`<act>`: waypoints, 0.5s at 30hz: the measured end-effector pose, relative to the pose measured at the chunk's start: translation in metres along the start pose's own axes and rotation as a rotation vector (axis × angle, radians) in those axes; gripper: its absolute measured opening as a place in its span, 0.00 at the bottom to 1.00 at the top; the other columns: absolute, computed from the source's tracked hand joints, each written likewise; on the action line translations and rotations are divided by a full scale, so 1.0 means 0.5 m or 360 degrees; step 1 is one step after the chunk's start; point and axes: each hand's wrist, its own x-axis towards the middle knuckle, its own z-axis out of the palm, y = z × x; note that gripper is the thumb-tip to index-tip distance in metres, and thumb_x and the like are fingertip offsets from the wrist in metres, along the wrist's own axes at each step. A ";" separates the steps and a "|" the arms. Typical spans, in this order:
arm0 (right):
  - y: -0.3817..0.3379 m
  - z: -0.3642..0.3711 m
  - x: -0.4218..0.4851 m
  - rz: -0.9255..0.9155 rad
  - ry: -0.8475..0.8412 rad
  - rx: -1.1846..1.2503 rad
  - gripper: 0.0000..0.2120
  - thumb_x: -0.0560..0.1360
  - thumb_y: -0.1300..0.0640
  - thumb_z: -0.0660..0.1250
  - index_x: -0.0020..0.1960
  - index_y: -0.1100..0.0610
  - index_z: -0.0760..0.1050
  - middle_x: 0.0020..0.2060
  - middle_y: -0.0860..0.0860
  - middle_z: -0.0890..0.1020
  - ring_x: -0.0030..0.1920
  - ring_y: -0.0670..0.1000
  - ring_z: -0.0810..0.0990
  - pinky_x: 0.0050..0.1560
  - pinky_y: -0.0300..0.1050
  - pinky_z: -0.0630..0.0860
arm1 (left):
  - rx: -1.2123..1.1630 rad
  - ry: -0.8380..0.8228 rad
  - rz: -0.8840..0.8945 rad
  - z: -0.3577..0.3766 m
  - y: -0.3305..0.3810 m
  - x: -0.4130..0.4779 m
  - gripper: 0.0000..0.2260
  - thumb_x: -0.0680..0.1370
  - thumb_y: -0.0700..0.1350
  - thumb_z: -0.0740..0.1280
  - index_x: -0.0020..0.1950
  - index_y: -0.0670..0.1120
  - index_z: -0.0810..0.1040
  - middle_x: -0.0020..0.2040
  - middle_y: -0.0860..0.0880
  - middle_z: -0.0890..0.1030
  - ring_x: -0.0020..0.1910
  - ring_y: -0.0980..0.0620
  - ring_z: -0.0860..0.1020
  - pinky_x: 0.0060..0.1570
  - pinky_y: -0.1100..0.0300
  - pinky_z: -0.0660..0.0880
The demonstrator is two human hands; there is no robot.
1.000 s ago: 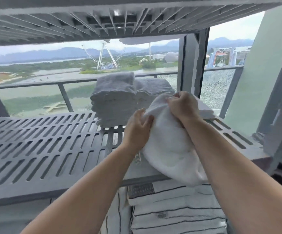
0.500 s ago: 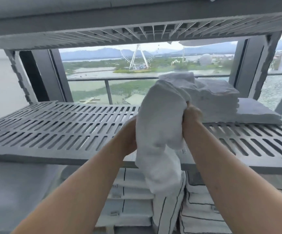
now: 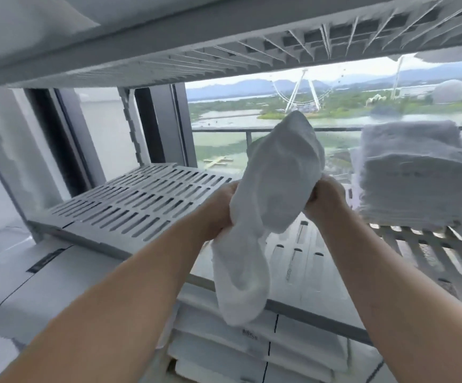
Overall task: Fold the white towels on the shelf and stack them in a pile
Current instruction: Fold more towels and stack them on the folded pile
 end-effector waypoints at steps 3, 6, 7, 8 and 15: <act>0.030 -0.006 0.047 0.0336 -0.0002 0.0150 0.09 0.79 0.60 0.59 0.51 0.59 0.77 0.43 0.54 0.83 0.44 0.54 0.83 0.49 0.50 0.81 | 0.0632 0.0596 0.0103 -0.074 0.002 0.054 0.06 0.69 0.47 0.68 0.42 0.46 0.78 0.33 0.54 0.77 0.35 0.52 0.73 0.35 0.58 0.67; 0.056 -0.014 0.073 0.0481 0.0069 -0.0087 0.21 0.82 0.46 0.52 0.58 0.59 0.76 0.53 0.59 0.81 0.54 0.61 0.81 0.60 0.60 0.76 | 0.1349 0.0844 0.0159 -0.124 0.001 0.096 0.19 0.76 0.52 0.65 0.68 0.54 0.76 0.50 0.48 0.84 0.47 0.45 0.80 0.46 0.55 0.74; 0.067 -0.015 0.076 0.0453 0.0117 -0.0156 0.22 0.82 0.45 0.50 0.60 0.60 0.74 0.56 0.60 0.79 0.56 0.61 0.79 0.59 0.60 0.77 | 0.1498 0.0810 0.0183 -0.133 -0.010 0.107 0.21 0.77 0.52 0.64 0.70 0.55 0.74 0.52 0.46 0.84 0.50 0.42 0.80 0.48 0.53 0.76; 0.077 -0.013 0.071 0.0410 0.0153 -0.0242 0.22 0.82 0.46 0.51 0.61 0.60 0.73 0.57 0.60 0.78 0.57 0.61 0.79 0.57 0.59 0.78 | 0.1611 0.0731 0.0176 -0.144 -0.028 0.123 0.21 0.77 0.52 0.64 0.72 0.57 0.73 0.55 0.44 0.83 0.52 0.40 0.80 0.51 0.52 0.76; 0.113 0.056 0.065 0.0074 0.0321 -0.0931 0.33 0.74 0.37 0.65 0.65 0.63 0.71 0.62 0.59 0.78 0.58 0.57 0.79 0.59 0.53 0.77 | 0.1559 0.0390 -0.0028 -0.249 -0.119 0.175 0.11 0.76 0.54 0.65 0.43 0.47 0.80 0.42 0.49 0.82 0.46 0.44 0.80 0.48 0.51 0.77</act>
